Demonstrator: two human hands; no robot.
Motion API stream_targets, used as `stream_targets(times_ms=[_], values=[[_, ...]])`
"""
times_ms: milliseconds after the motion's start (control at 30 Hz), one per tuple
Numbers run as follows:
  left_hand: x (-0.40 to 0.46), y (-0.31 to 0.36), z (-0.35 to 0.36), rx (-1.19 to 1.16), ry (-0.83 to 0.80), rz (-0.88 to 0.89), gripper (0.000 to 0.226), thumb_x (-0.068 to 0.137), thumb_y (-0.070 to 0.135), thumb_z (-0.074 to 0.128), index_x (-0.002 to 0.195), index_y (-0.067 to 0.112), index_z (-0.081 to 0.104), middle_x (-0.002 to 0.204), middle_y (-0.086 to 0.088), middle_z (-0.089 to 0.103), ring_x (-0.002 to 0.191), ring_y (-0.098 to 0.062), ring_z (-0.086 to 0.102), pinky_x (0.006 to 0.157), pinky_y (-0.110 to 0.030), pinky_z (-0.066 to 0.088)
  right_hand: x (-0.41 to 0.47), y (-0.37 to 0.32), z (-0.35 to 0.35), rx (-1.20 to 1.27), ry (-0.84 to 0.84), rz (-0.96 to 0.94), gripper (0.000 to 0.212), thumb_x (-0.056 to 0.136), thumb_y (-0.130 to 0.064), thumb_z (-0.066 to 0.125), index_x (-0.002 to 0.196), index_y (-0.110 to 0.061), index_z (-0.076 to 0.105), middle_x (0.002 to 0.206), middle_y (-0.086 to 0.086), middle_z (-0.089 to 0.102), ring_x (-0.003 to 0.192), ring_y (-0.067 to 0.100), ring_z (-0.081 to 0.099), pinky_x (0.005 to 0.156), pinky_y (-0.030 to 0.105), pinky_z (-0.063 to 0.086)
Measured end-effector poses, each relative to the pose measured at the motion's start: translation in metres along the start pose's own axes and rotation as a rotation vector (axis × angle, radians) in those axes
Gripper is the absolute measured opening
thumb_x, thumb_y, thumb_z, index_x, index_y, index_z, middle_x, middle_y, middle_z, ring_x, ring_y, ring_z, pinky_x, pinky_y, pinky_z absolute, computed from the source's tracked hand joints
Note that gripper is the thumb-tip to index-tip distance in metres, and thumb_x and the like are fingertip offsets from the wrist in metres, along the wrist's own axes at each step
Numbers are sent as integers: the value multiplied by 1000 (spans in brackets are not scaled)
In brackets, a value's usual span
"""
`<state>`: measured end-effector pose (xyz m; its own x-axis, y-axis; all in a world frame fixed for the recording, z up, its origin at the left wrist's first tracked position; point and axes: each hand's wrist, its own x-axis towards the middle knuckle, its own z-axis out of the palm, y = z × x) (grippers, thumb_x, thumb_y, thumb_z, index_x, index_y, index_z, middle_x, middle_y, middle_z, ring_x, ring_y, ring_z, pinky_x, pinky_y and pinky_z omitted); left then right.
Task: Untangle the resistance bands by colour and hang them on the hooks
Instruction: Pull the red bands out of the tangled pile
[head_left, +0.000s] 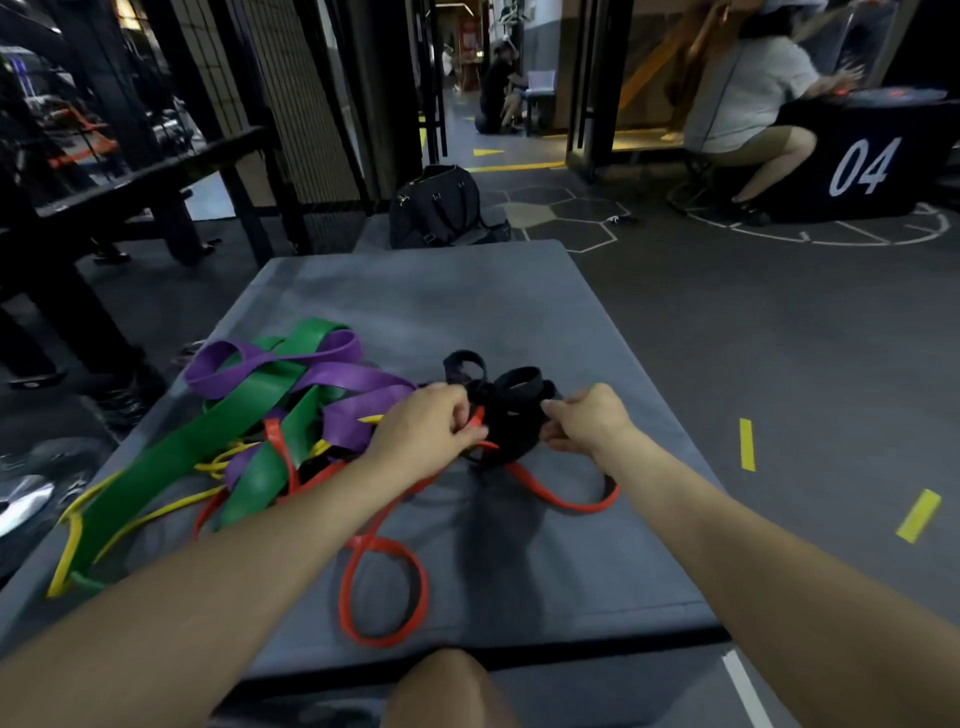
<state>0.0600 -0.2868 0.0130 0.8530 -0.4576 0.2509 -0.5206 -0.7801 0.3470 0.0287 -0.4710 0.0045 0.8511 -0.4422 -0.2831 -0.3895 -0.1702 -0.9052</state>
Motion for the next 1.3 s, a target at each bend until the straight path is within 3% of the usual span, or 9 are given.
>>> stream_targets(times_ms=[67,167,333,400,500,733,933,1100,1300], values=[[-14,-12,3,202,-128,-91,42,70,52,70,90,18,56,93,-1,57,92,-24,59,75,-36,46,-2,0,3,-80,5,-60,27,87,-10,63,61,-3,57,56,11,58,45,16,55,58,29,56],[-21,-22,13,165,-231,-186,37,76,47,69,99,18,61,104,-6,64,100,-28,61,80,-37,49,-12,3,6,-201,-6,-143,14,85,-9,63,72,-3,64,59,8,60,54,18,58,74,39,56],[-10,-8,-7,-278,-76,-95,13,83,22,67,91,12,68,74,-3,64,63,-8,55,62,-26,38,-37,-13,7,-424,-20,-394,30,80,-9,67,109,-8,67,103,11,69,98,24,64,79,23,44],[1,0,-36,-532,-68,-56,3,84,12,66,84,14,65,65,6,59,54,5,49,61,-20,38,-42,-28,14,-457,-60,-505,42,75,-9,71,115,-13,64,107,12,67,98,25,63,74,19,40],[7,5,-84,-713,-42,15,21,83,4,64,76,23,61,58,13,61,56,7,51,63,-15,41,-49,-56,28,-477,-101,-650,56,71,-11,75,124,-20,58,104,11,62,89,24,58,68,14,32],[8,7,-146,-962,-22,64,22,88,-4,51,81,16,57,59,14,62,58,4,57,65,-12,51,-60,-100,27,-211,-213,-563,23,81,-1,68,104,2,65,75,5,50,58,12,48,53,18,47],[-1,5,-174,-1064,34,56,22,91,-2,48,83,16,57,63,13,63,60,2,60,67,-14,53,-78,-127,38,-280,-349,-666,66,74,-5,75,132,-13,45,103,5,50,96,24,56,85,35,52],[-16,-4,-197,-1114,81,31,22,92,-1,46,83,16,58,59,11,62,58,-2,57,64,-16,49,-88,-142,61,-409,-269,-732,26,77,-20,75,93,-1,68,82,5,64,76,15,58,64,23,41],[-50,-46,-201,-1247,230,-201,23,93,-1,42,78,13,53,49,8,51,46,-1,47,51,-13,40,-99,-139,95,-600,-268,-729,29,81,-25,69,60,-15,51,75,12,62,71,20,54,63,27,37]])
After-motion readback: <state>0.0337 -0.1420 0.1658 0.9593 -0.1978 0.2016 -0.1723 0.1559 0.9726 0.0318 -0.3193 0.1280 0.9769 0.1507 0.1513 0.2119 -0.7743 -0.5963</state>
